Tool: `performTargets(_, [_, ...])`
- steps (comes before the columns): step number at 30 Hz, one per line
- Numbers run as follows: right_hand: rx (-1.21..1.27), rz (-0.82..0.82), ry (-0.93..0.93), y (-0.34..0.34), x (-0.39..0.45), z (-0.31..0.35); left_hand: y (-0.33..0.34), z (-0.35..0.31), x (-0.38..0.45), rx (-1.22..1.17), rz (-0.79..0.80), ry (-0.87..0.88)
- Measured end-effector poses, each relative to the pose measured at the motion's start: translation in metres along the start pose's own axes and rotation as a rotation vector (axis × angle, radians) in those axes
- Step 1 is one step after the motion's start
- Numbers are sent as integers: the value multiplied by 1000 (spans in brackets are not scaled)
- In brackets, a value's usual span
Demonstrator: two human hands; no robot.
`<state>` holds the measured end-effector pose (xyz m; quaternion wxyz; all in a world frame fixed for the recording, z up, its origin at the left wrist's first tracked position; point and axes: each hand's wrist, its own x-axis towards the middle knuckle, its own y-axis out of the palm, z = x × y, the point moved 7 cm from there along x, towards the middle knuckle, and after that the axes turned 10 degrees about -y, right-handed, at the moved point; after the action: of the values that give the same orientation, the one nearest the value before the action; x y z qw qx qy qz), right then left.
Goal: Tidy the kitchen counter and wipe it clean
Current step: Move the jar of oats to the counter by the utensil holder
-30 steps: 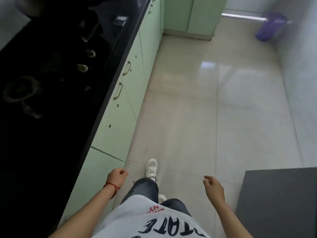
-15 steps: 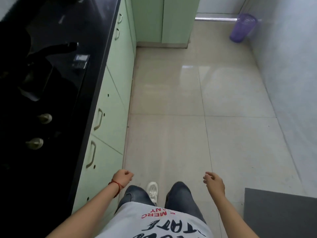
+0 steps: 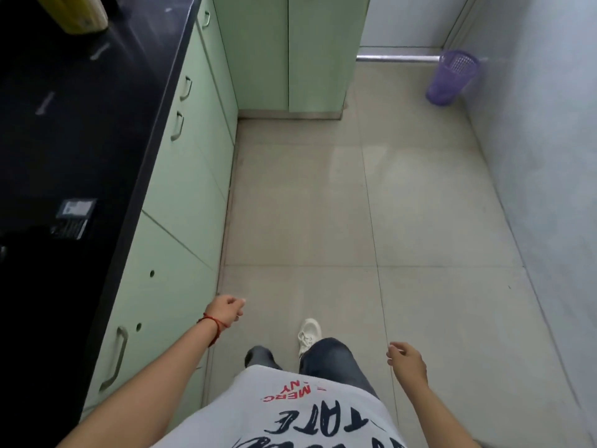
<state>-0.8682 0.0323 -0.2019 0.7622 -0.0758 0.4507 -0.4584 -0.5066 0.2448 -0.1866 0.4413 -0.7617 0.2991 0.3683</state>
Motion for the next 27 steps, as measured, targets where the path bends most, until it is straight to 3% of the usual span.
performTargets(12, [-78,151,-207,26,199,261,-52,-77,100,-190,-34,-274])
performTargets(19, [-73,111,-191,39,296,370,-103,-225,179,-248,-20,-257])
performTargets(27, [-48,103,-159,39,374,459,-150,-442,240,-148,-30,1])
